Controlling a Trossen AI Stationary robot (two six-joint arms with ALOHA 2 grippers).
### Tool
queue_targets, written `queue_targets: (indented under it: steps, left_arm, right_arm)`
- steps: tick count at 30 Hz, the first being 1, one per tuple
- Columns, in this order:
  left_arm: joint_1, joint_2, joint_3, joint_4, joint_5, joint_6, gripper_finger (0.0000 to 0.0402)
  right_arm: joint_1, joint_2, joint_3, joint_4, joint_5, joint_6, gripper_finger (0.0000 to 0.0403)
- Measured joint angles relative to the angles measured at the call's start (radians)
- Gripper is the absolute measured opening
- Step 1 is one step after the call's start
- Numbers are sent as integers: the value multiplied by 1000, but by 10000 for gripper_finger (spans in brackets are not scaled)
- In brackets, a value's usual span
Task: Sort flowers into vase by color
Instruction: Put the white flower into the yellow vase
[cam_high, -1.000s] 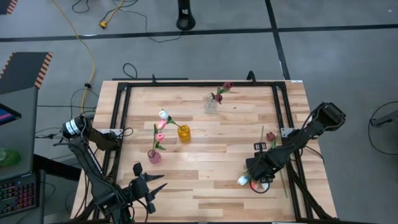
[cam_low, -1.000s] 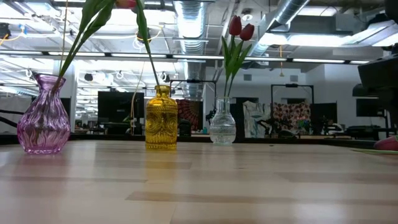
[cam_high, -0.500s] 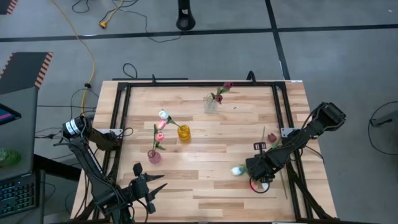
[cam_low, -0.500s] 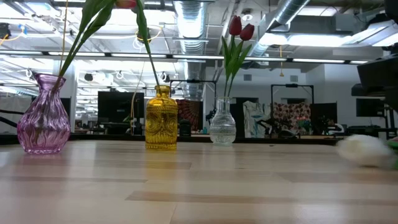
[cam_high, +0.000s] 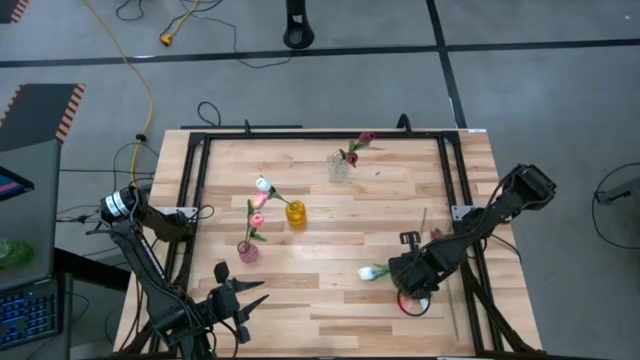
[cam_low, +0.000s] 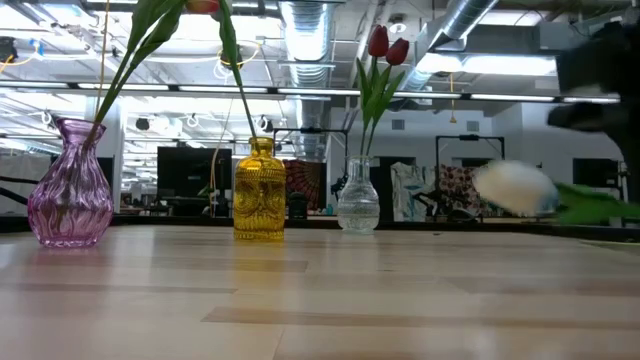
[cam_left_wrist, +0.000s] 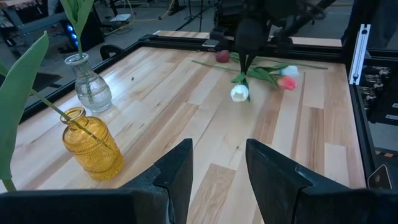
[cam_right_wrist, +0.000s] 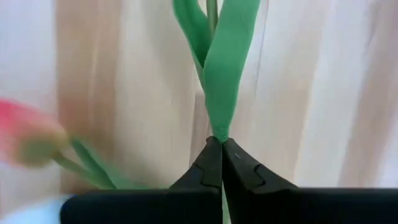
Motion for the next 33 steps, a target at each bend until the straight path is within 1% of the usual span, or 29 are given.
queue_targets:
  steps: [4, 10, 13, 17, 19, 21, 26, 33]
  left_arm:
    - [0, 0, 0, 0, 0, 0, 137]
    - [0, 0, 0, 0, 0, 0, 137]
    - [0, 0, 0, 0, 0, 12, 137]
    - [0, 0, 0, 0, 0, 15, 137]
    - [0, 0, 0, 0, 0, 18, 137]
    - [0, 0, 0, 0, 0, 18, 137]
    - [0, 0, 0, 0, -11, 19, 137]
    - [0, 0, 0, 0, -18, 56, 137]
  right_arm:
    - [0, 0, 71, 1, 84, -36, 25]
    - [0, -1, 182, 21, 215, -42, 27]
    - [0, -1, 231, 55, 257, -76, 27]
    - [-7, -1, 283, 147, 297, -129, 26]
    - [-15, -2, 302, 221, 320, -163, 26]
    - [-28, -2, 306, 333, 339, -213, 26]
    - [-76, -2, 306, 633, 339, -373, 25]
    - [-154, -2, 306, 992, 338, -600, 26]
